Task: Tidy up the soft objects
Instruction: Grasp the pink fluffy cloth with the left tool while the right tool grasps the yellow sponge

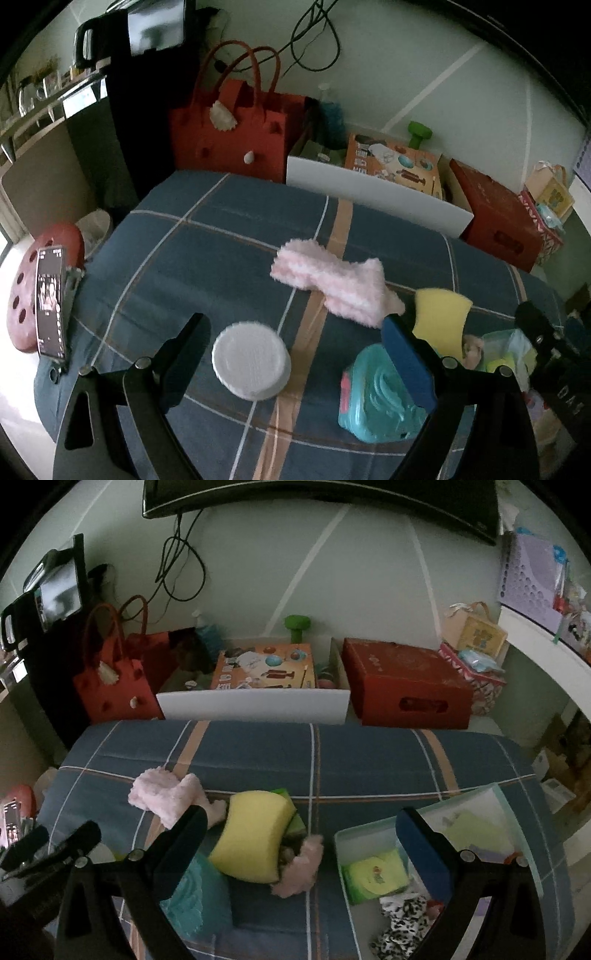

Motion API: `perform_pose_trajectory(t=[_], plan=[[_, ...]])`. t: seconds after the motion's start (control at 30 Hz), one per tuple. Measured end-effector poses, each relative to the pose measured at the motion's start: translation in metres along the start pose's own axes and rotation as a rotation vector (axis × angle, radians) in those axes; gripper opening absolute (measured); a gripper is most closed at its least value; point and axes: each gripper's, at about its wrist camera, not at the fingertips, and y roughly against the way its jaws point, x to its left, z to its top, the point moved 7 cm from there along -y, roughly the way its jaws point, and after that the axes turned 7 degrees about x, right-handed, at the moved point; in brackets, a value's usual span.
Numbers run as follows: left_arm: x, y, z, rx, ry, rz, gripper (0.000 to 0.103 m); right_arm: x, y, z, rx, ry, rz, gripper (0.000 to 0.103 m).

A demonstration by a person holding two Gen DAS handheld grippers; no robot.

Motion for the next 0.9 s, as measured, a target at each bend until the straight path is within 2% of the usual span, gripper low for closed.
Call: perform_pose_trajectory(t=[0.13,0.47,0.63,0.7,0.8,0.9], plan=[[-0.003,-0.002,0.006,-0.004,0.004,0.004,0.094,-0.002,-0.012,0.001,0.027,0.004,-0.011,0.103],[-0.027,-0.018,0.023,0.066,0.026,-0.109,0.094,-0.014,-0.038,0.001,0.064,0.002,0.041,0.103],[-0.044,-0.024,0.043,0.083,-0.104,-0.048,0.094,-0.023,-0.050,0.002,0.064,-0.007,0.088,0.103],[-0.052,-0.035,0.049,0.122,-0.126,-0.059,0.094,-0.024,-0.055,0.002,0.071,-0.014,0.107,0.103],[-0.062,-0.061,0.049,0.240,-0.136,-0.083,0.094,-0.021,-0.065,-0.002,0.097,-0.022,0.164,0.102],[-0.065,-0.091,0.041,0.358,-0.110,-0.087,0.094,-0.015,-0.076,-0.009,0.130,-0.025,0.201,0.097]])
